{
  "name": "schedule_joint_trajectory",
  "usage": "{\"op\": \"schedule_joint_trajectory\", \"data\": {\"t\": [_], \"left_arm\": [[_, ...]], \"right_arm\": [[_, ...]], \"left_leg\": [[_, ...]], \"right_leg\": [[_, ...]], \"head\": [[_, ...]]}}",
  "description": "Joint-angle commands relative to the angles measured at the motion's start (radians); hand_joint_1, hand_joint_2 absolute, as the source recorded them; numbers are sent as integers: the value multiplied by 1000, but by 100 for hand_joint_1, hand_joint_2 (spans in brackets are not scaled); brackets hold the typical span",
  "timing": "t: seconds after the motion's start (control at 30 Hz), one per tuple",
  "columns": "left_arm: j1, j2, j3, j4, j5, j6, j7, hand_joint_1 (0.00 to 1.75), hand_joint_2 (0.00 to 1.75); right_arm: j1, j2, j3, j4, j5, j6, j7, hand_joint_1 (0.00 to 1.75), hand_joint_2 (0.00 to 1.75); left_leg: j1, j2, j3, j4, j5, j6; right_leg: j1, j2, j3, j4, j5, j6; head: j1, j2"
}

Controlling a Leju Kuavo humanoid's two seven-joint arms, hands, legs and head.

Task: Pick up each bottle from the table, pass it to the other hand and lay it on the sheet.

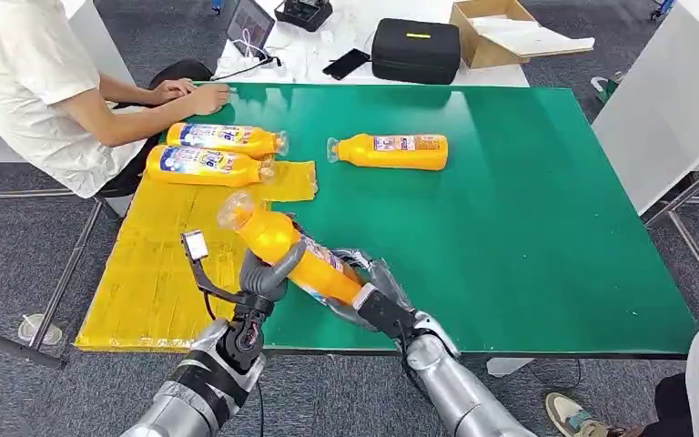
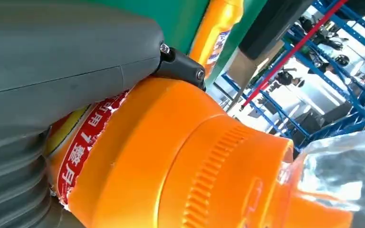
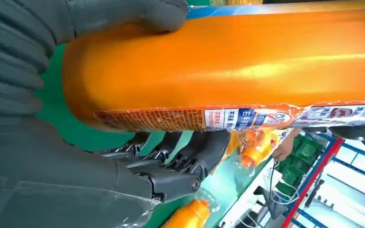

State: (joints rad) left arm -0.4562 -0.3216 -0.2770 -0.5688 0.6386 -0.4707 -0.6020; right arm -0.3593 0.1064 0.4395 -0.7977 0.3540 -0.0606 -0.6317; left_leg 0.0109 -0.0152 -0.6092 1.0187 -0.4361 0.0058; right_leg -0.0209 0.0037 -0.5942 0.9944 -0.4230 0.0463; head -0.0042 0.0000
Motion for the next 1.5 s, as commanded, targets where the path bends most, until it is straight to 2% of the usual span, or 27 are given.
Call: {"op": "schedule_joint_trajectory", "data": {"t": [0.03, 0.23, 0.37, 0.57, 0.73, 0.77, 0.83, 0.93, 1.03, 1.13, 1.3, 1.37, 1.5], "left_arm": [[-34, 2, -41, 16, -11, 34, 9, 175, 175], [-24, 28, 15, -87, -17, 174, 30, 175, 175], [-11, 29, 19, -113, -22, 177, 39, 175, 175], [3, 77, 5, -170, -178, 366, -6, 175, 175], [19, 141, -68, -235, -511, 696, -50, 175, 175], [12, 156, -94, -236, -618, 803, -42, 175, 175], [7, 163, -102, -236, -692, 856, -31, 175, 175], [-39, 191, -173, -181, -967, 1038, 47, 175, 175], [-103, 216, -241, -95, -1196, 1125, 142, 175, 175], [-108, 217, -239, -96, -1196, 1122, 142, 175, 175], [-202, 226, -259, 48, -1395, 1050, 277, 175, 175], [-236, 228, -257, 111, -1413, 992, 299, 175, 175], [-250, 228, -249, 139, -1421, 987, 299, 175, 175]], "right_arm": [[-1, 18, -18, 3, -47, 19, 8, 0, 175], [34, 10, -69, -44, -75, -52, 5, 0, 175], [39, 5, -72, -52, -75, -47, 5, 0, 175], [74, -18, -124, -105, -61, -141, -5, 0, 175], [126, -48, -190, -181, -59, -168, -5, 0, 175], [135, -50, -203, -196, -52, -179, -11, 0, 175], [141, -50, -213, -210, -43, -180, -11, 0, 175], [139, -28, -256, -231, -39, -232, -45, 0, 175], [123, -6, -290, -248, -59, -256, -54, 0, 175], [119, -6, -290, -250, -59, -255, -54, 0, 175], [110, 4, -306, -241, -64, -237, -66, 0, 175], [101, 7, -301, -227, -58, -232, -66, 0, 175], [95, 11, -299, -218, -55, -235, -66, 0, 175]], "left_leg": [[0, 1, 1, 1, 0, 0], [1, 1, 0, 1, 0, 0], [1, 1, 1, 0, 0, 0], [0, 1, 1, 0, 0, 0], [1, 1, 2, 0, 0, 0], [0, 1, 1, 0, 0, 0], [0, 0, 0, 0, 0, 0], [1, 1, 1, 0, 0, 0], [1, 1, 0, 1, 0, 0], [1, 2, 1, 1, 0, 0], [1, 1, 0, 0, 0, 0], [1, 1, 0, 1, 0, 0], [0, 2, 0, 0, 0, 0]], "right_leg": [[1, 0, 1, 0, 0, -1], [2, 0, 0, 0, 0, -2], [1, 0, 1, 0, 0, -2], [0, 0, 1, -1, 0, -1], [1, -1, 2, -1, 0, -2], [1, -1, 1, -1, 0, -2], [0, -1, 0, 0, 0, -1], [1, -1, 1, 0, 0, -2], [1, 0, 0, 0, 0, -2], [1, 0, 1, 0, 0, -3], [1, 0, 0, 0, 0, -1], [2, 0, 1, 0, 0, -2], [1, 1, 0, 0, 1, -1]], "head": [[0, 0], [0, 0], [0, 0], [0, 0], [0, 0], [0, 0], [0, 0], [0, 0], [0, 0], [0, 0], [0, 0], [0, 0], [0, 0]]}}
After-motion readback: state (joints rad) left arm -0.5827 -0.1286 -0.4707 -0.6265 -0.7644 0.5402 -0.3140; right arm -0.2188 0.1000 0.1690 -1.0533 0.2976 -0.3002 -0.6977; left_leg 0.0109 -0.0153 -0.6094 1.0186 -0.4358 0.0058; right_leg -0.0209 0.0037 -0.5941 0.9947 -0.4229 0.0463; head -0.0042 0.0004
